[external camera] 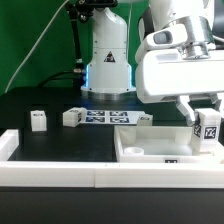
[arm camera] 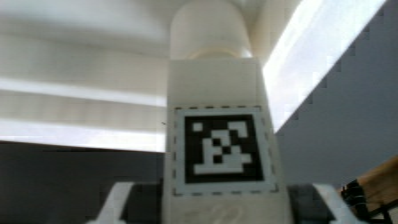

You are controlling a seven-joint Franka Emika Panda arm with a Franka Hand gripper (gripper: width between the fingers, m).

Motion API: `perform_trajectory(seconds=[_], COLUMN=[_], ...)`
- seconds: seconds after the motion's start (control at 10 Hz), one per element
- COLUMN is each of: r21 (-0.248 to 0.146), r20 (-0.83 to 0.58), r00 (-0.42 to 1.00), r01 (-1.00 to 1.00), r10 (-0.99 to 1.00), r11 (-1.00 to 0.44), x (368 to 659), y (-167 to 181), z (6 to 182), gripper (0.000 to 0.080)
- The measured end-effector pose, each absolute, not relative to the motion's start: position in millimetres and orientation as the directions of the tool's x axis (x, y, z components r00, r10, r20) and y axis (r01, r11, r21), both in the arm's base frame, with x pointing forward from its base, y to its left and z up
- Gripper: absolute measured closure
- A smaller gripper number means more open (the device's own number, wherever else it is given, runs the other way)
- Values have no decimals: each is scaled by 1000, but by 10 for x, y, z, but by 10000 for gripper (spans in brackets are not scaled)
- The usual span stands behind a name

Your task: Assemble one leg

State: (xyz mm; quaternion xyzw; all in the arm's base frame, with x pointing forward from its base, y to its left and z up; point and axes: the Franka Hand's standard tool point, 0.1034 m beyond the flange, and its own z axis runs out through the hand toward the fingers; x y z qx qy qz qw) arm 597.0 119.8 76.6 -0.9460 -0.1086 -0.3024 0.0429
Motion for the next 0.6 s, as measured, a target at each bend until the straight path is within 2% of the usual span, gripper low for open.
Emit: perform_trajectory(seconds=[0.4, 0.5, 0.6], r21=[-23, -23, -23], r20=[545, 545, 544], r00=[818, 818, 818], r01=[236, 236, 236], r10=[186, 186, 186], r11=[-971, -971, -971], x=[5956, 5956, 5954], y=[1194, 1194, 1194], z=[738, 737, 734], gripper=[492, 318, 186])
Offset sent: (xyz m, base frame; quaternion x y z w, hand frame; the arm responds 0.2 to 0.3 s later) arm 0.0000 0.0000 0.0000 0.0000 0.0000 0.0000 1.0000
